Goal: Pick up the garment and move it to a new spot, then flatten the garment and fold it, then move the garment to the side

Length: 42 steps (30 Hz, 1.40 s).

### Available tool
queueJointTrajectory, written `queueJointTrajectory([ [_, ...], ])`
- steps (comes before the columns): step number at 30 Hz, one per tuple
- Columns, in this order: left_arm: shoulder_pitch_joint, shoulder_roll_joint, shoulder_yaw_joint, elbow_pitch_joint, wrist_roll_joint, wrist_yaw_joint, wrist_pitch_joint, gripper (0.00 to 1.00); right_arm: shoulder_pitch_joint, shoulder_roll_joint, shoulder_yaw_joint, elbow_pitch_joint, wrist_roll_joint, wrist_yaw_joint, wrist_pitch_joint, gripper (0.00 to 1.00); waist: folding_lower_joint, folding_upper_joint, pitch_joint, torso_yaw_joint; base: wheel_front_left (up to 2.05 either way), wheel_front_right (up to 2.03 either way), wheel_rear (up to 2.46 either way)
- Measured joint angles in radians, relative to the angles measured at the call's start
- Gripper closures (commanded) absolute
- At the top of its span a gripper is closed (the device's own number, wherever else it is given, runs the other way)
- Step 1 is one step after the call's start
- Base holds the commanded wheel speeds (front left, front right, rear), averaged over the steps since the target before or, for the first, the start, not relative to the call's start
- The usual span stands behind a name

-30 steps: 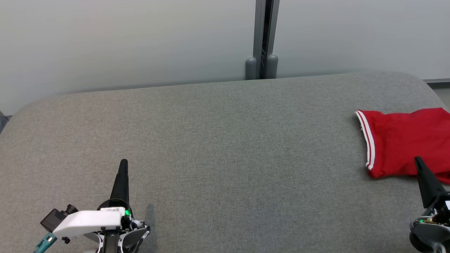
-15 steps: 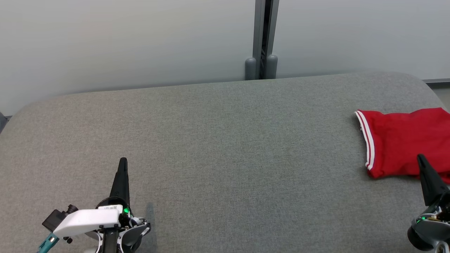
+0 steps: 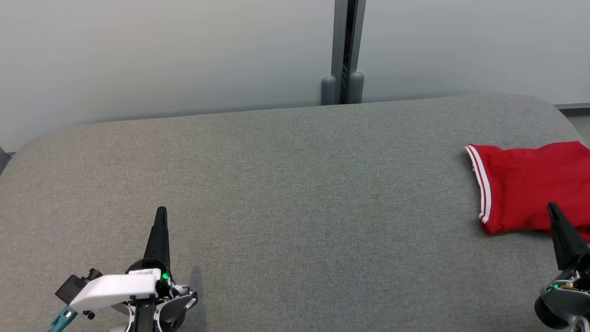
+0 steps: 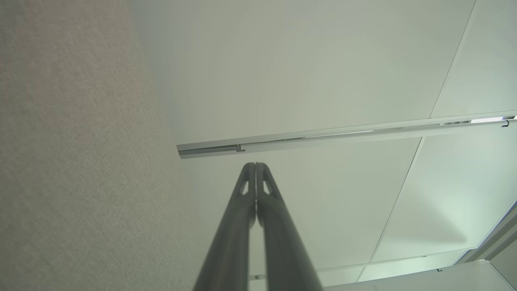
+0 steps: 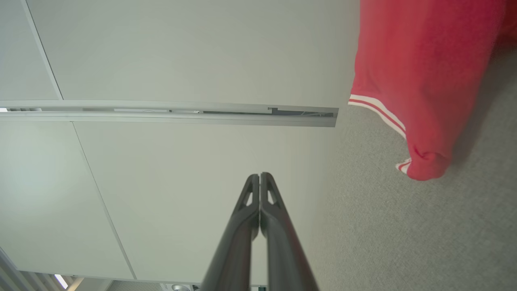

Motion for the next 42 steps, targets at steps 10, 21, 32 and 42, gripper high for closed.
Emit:
queueJointTrajectory([
  [10,0.0,0.0,0.0,0.0,0.0,0.0,0.0,1.0,0.0,0.001,-0.002,0.0,-0.001,0.0,0.002,1.0,0.0,0.0,0.0,0.0,0.0,0.0,0.0],
  [21,0.0,0.0,0.0,0.0,0.0,0.0,0.0,1.0,-0.001,0.002,-0.005,0.0,-0.004,0.0,0.004,1.0,0.0,0.0,0.0,0.0,0.0,0.0,0.0],
  [32,0.0,0.0,0.0,0.0,0.0,0.0,0.0,1.0,-0.001,0.004,-0.007,0.0,-0.006,0.0,0.005,1.0,0.0,0.0,0.0,0.0,0.0,0.0,0.0],
  [42,0.0,0.0,0.0,0.0,0.0,0.0,0.0,1.0,-0.001,0.005,-0.008,0.0,-0.007,0.0,0.006,1.0,0.0,0.0,0.0,0.0,0.0,0.0,0.0],
])
